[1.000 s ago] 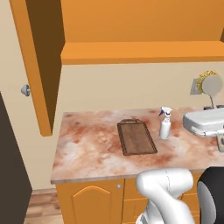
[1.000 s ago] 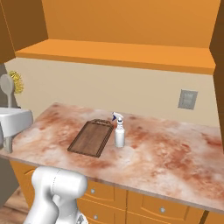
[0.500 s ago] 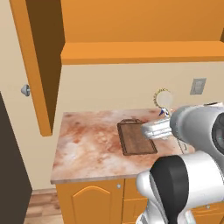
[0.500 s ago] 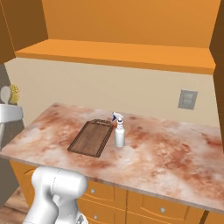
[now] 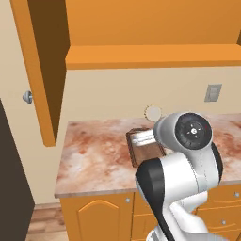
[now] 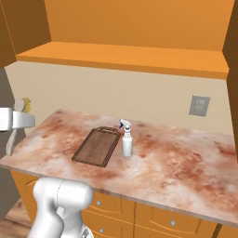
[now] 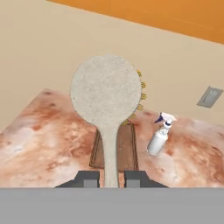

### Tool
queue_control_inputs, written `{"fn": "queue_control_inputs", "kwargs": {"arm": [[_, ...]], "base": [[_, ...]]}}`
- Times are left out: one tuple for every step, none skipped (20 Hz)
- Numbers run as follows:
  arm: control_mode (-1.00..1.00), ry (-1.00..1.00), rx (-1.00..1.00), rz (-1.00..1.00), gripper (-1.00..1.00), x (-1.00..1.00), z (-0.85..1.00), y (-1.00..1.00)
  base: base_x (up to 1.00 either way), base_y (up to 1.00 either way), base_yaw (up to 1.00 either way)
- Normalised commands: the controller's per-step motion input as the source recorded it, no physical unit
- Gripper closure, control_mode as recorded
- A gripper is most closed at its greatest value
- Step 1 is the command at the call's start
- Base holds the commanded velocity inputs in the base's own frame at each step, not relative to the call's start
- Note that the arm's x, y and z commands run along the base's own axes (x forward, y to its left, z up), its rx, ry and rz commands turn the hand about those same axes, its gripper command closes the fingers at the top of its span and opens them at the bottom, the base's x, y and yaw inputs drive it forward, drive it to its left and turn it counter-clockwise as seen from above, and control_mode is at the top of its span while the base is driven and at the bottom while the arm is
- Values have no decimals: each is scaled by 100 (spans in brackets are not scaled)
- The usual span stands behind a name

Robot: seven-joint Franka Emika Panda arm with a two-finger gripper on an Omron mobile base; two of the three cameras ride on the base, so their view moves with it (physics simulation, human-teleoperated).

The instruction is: Grab the spray bottle from the cabinet, then place it next to the cutting board for sanitizing. Then grab the dish brush from the countertop next to the sink and place it next to the cutting board.

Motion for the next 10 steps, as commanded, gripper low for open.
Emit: {"fn": "queue_control_inputs", "kwargs": {"arm": [[-100, 14, 7, 0, 100, 61, -35, 0], [-100, 18, 6, 0, 100, 64, -30, 0], [-100, 23, 4, 0, 100, 72, -29, 0], [-100, 24, 4, 0, 100, 74, -31, 0], [-100, 25, 3, 0, 100, 74, -34, 0], [-100, 24, 3, 0, 100, 75, -37, 3], [-100, 24, 2, 0, 100, 74, -42, 5], [-100, 28, 0, 0, 100, 74, -44, 4], [-100, 22, 1, 0, 100, 68, -52, 4], [-100, 21, 1, 0, 100, 66, -51, 1]], "base": [[0, 0, 0], [0, 0, 0], [0, 0, 0], [0, 0, 0], [0, 0, 0], [0, 0, 0], [0, 0, 0], [0, 0, 0], [0, 0, 0], [0, 0, 0]]}}
